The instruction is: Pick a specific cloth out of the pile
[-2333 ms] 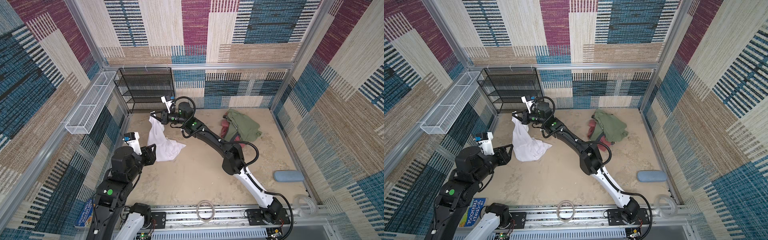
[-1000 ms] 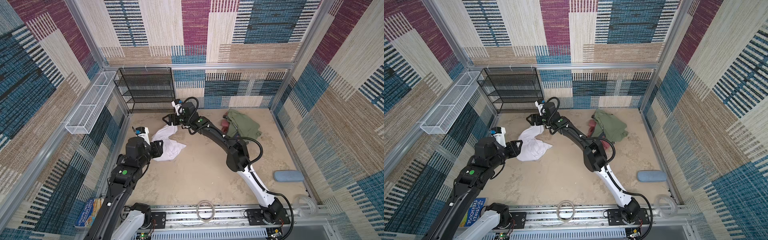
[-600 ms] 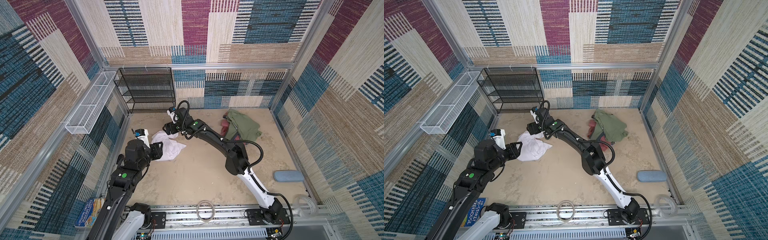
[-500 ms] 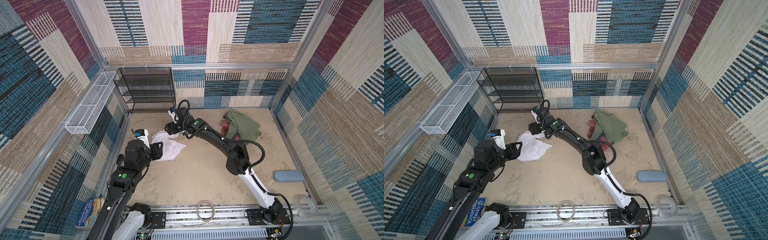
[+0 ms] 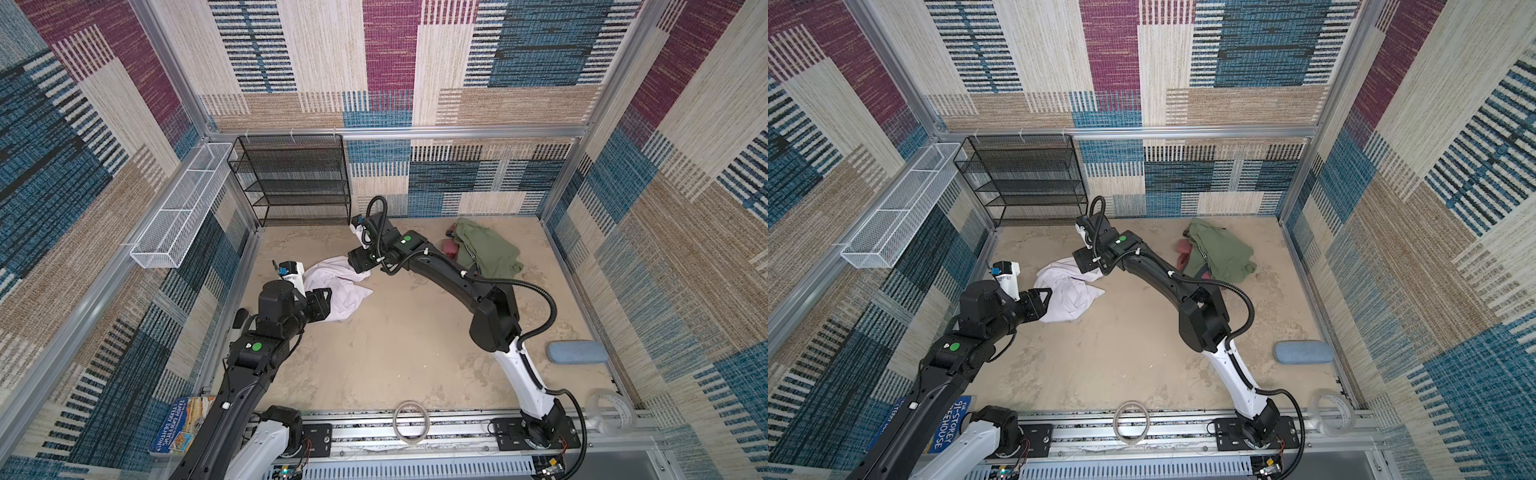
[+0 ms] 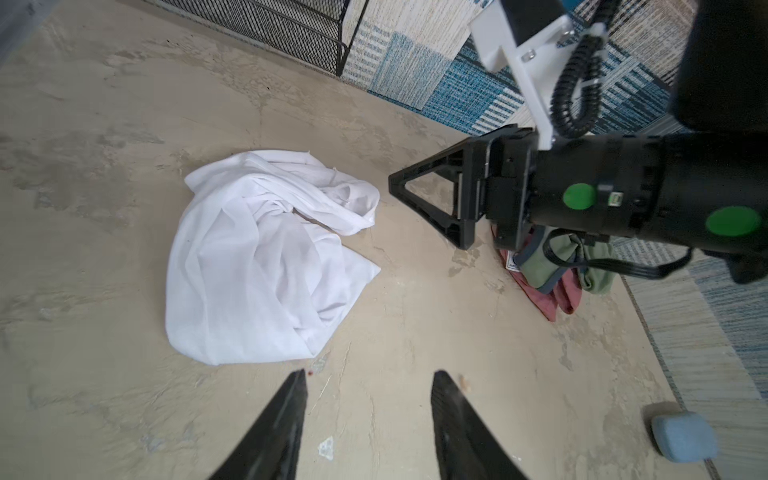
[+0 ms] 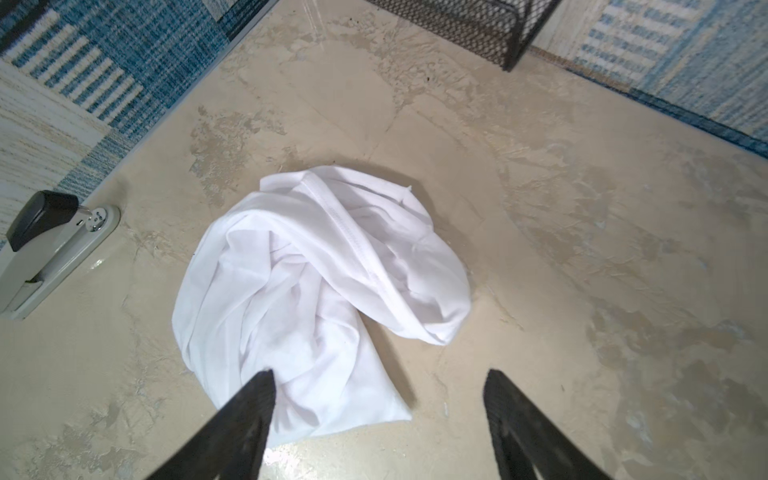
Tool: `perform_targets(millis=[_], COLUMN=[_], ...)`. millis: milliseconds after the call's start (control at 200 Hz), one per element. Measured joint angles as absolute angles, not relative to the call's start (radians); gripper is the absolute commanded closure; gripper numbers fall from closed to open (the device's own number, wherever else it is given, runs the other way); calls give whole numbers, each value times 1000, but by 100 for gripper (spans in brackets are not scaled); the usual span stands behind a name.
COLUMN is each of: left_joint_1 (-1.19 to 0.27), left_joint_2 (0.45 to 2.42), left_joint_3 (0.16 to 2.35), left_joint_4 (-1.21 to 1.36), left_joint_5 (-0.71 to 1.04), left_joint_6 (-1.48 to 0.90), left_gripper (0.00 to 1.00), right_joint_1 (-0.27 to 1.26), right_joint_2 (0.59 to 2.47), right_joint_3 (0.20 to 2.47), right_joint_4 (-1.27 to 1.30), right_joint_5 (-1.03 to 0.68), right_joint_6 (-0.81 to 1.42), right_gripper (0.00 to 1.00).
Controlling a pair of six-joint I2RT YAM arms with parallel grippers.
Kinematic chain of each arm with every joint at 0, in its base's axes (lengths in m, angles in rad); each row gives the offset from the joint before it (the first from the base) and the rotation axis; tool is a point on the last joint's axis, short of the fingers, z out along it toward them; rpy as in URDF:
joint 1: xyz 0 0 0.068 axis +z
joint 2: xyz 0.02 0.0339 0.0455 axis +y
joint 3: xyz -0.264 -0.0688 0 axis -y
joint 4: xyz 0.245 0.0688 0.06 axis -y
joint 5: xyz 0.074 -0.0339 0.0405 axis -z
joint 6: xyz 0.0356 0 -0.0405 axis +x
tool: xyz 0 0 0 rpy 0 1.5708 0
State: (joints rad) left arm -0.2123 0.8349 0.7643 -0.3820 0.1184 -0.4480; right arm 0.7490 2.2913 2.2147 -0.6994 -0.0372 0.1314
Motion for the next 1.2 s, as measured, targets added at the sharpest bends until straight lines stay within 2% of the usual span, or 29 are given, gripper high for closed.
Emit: perform_targets(millis=[250, 586, 851, 1197], left_joint_1=[-283, -392, -397, -398], left_joint_2=[1060, 1450, 1647, 1797], left_joint_3=[802, 951, 1040, 1122], left_joint_4=[-326, -297, -298, -298], left_joint_5=[163, 130, 75, 28], left_joint_6=[-460, -418, -367, -341], left_gripper=[46, 50, 54, 59], right_joint_1=[632, 516, 477, 451], right_joint_2=[1953, 1676, 1539, 1521], right_joint_3=[1699, 1270, 1119, 1112], right_joint_4=[-402, -163, -80, -49], right_joint_5=[-135, -146, -144, -134], right_joint_6=[218, 287, 310, 308], right_gripper=[21, 20, 18, 18])
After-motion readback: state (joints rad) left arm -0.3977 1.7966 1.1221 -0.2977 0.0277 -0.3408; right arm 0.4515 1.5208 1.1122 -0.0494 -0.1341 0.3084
